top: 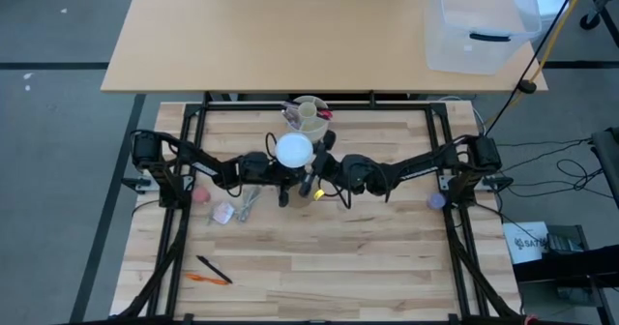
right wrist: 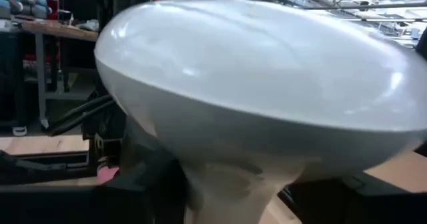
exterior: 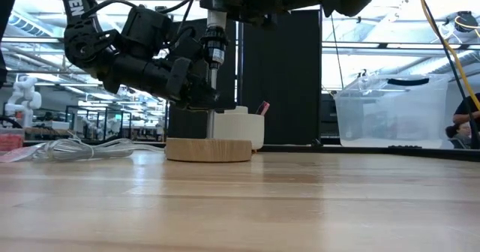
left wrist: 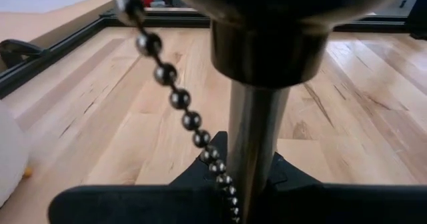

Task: Screw lightbulb
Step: Remove the lightbulb from the wooden lamp

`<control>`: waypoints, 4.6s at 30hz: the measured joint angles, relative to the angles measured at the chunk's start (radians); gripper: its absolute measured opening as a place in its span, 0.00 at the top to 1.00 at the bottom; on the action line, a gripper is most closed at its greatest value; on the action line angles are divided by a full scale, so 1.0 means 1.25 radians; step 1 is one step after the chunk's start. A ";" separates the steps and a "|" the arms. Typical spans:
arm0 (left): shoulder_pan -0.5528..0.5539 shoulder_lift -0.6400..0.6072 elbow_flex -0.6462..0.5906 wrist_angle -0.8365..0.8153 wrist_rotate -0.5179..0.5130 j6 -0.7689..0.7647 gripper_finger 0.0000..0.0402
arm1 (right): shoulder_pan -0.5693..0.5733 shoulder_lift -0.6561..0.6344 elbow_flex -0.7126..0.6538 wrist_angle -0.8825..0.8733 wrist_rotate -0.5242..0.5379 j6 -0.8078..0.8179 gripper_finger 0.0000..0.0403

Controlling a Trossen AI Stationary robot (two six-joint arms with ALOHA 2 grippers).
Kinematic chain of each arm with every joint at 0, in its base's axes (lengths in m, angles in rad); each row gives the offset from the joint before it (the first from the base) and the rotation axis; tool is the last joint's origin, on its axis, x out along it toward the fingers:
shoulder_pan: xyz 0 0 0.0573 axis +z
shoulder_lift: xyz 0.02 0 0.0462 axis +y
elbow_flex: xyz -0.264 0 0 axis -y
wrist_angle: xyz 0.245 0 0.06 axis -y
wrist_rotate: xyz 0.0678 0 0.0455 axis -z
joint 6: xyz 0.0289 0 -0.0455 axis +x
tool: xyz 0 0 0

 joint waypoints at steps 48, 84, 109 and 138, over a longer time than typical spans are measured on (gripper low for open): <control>-0.012 0.000 -0.002 -0.010 0.409 0.103 0.94 | -0.073 -0.032 0.094 -0.290 -0.587 0.091 0.39; -0.034 0.001 0.027 -0.010 0.087 0.014 0.94 | 0.012 -0.058 0.089 -0.304 -0.128 0.017 0.30; -0.034 0.000 0.030 -0.041 0.306 0.057 0.94 | 0.015 -0.056 0.089 -0.318 -0.214 0.071 0.52; -0.083 0.000 0.028 -0.006 0.464 0.137 0.94 | 0.019 -0.056 0.089 -0.259 -0.506 -0.039 0.53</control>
